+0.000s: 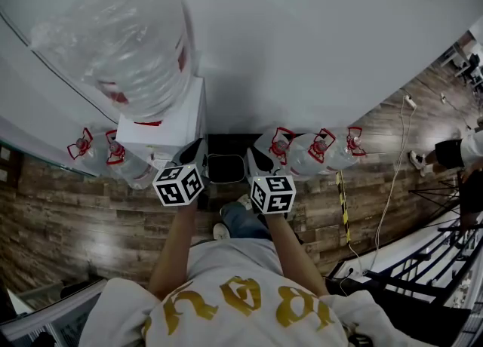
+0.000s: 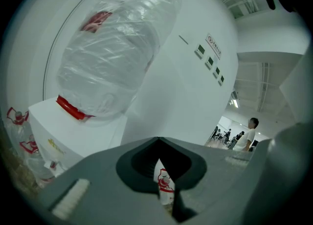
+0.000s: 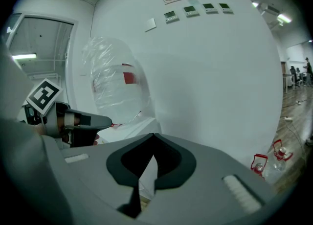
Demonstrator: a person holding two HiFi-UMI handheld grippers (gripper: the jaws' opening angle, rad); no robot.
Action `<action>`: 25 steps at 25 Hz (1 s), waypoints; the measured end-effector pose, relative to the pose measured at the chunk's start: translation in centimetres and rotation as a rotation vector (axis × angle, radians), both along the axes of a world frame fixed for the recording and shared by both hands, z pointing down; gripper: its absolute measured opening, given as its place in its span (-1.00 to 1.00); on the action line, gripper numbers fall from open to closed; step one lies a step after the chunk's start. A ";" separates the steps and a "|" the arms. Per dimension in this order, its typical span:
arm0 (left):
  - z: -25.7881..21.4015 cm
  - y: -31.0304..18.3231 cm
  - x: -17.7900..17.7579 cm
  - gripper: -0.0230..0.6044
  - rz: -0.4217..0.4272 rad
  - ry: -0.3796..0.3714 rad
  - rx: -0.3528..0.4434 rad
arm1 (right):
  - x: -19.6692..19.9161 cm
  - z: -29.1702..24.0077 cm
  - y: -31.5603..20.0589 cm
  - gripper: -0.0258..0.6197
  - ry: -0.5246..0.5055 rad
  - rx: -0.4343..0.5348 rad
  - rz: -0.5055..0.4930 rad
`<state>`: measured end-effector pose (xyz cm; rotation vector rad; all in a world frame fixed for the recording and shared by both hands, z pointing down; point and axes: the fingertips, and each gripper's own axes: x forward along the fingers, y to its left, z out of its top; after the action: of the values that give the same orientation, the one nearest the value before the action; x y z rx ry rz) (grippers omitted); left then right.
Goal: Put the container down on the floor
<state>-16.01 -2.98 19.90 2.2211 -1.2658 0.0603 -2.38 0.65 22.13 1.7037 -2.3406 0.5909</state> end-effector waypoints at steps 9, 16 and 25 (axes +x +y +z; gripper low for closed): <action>0.1 0.0 0.2 -0.93 0.002 -0.020 0.009 | 0.4 0.4 0.1 -0.83 0.009 -0.009 0.000; -0.2 -0.3 0.6 -0.93 0.014 -0.019 0.015 | 0.7 0.7 -0.1 -0.83 0.004 -0.016 0.010; 0.4 -0.1 0.5 -0.93 0.010 -0.041 0.012 | 0.7 1.4 0.1 -0.83 -0.001 -0.036 0.009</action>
<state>-15.46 -3.12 20.27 2.2475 -1.2799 0.1026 -1.65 0.77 23.52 1.6996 -2.3101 0.6312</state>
